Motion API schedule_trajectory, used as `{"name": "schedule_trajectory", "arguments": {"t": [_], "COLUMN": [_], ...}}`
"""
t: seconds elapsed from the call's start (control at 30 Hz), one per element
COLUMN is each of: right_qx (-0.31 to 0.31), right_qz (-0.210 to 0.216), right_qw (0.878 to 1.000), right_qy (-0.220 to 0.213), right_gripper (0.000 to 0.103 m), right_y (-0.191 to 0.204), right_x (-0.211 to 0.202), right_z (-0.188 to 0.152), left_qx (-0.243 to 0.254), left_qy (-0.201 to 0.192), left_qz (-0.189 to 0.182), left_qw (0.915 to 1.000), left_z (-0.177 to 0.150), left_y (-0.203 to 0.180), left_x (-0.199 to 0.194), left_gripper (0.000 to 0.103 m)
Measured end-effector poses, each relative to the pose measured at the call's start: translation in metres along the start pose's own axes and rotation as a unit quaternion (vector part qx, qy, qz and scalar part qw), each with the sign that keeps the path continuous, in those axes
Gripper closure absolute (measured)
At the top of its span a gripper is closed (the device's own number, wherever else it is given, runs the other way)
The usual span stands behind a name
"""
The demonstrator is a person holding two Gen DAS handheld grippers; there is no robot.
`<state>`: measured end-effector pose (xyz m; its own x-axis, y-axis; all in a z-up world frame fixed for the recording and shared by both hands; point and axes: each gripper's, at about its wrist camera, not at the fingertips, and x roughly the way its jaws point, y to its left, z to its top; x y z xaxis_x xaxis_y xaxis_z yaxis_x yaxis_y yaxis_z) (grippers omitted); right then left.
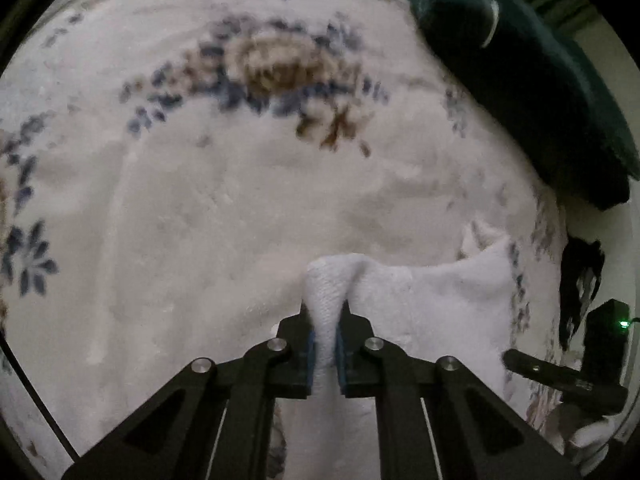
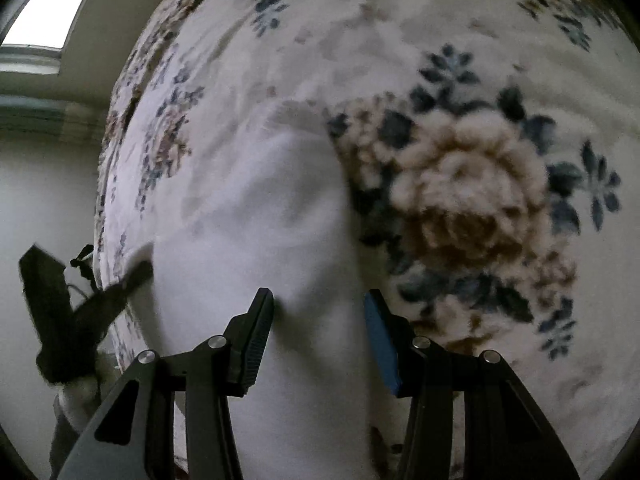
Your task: Fold small clothes
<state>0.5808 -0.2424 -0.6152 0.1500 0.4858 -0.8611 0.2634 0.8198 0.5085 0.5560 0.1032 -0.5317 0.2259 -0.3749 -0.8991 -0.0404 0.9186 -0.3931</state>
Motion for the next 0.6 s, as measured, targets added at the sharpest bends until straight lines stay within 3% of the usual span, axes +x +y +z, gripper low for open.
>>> {"name": "schedule_trajectory", "arguments": {"t": [0.17, 0.23, 0.33, 0.47, 0.6], "right_qx": [0.007, -0.003, -0.013, -0.012, 0.019], "right_qz": [0.013, 0.014, 0.019, -0.004, -0.035], "right_qw": [1.0, 1.0, 0.999, 0.995, 0.986], "right_qy": [0.008, 0.016, 0.038, 0.095, 0.164], "right_gripper": [0.053, 0.053, 0.054, 0.053, 0.053], "right_y": [-0.005, -0.005, -0.011, -0.026, -0.054], "right_x": [-0.015, -0.03, -0.057, -0.07, -0.057], "right_z": [-0.033, -0.052, -0.099, -0.184, -0.272], "left_qx": [0.01, 0.004, -0.01, -0.024, -0.055], "left_qy": [0.04, 0.041, 0.032, 0.048, 0.097], "left_qz": [-0.019, -0.028, -0.047, -0.038, -0.008], "left_qw": [0.999, 0.9988, 0.9984, 0.9978, 0.9937], "left_z": [-0.027, -0.043, -0.077, -0.151, -0.237], "left_y": [-0.004, -0.001, 0.005, 0.022, 0.044], "left_x": [-0.012, -0.031, -0.068, -0.111, -0.12], "left_gripper": [0.09, 0.075, 0.067, 0.065, 0.064]}}
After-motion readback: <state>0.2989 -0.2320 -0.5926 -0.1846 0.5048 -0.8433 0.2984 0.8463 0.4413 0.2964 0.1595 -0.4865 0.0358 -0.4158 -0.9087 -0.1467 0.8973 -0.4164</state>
